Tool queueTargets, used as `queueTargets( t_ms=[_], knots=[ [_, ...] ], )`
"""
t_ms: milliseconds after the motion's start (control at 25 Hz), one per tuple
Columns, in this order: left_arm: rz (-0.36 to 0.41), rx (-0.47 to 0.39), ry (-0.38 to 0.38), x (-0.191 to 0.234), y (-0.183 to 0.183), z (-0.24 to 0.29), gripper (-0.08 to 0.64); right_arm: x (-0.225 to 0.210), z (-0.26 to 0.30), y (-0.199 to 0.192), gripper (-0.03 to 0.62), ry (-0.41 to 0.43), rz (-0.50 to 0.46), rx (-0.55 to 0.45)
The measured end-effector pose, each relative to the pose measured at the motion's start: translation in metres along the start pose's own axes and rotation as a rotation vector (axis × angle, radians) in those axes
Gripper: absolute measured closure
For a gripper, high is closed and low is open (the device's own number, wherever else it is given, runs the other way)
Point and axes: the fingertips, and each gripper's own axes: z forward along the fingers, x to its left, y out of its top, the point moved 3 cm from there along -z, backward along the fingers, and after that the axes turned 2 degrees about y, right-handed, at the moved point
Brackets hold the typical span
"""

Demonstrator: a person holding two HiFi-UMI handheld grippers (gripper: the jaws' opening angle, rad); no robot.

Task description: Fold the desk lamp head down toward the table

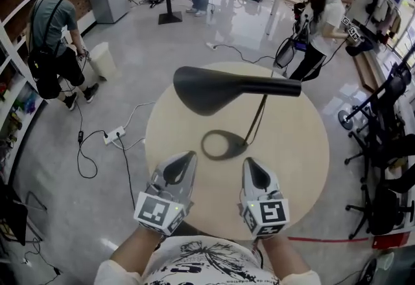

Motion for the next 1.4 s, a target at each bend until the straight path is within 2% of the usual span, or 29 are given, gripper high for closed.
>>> queueTargets(
  t_ms=[200,360,600,760,920,1120,1400],
  knots=[
    [0.056,-0.081,-0.052,0.016,0.047,0.026,0.555,0.0,0.018,0.008,0.583,-0.028,0.011,0.001],
    [0.08,-0.113,-0.057,0.038,0.069,0.043,0.555,0.005,0.034,0.016,0.583,-0.054,0.003,-0.019],
    [0.147,-0.147,-0.009,0.073,0.103,0.069,0.555,0.01,0.059,0.043,0.583,-0.067,-0.02,-0.059],
    [0.168,-0.119,-0.017,0.095,0.106,0.08,0.555,0.02,0.069,0.036,0.583,-0.078,-0.023,-0.04],
    [0.135,-0.087,-0.054,0.104,0.104,0.092,0.555,0.02,0.07,0.029,0.583,-0.099,-0.02,-0.019],
    [0.132,-0.035,-0.061,0.107,0.087,0.102,0.555,0.015,0.063,0.025,0.583,-0.138,-0.014,-0.02],
    [0.07,0.014,-0.11,0.099,0.05,0.106,0.555,0.007,0.053,0.003,0.583,-0.217,-0.003,0.013]
  ],
)
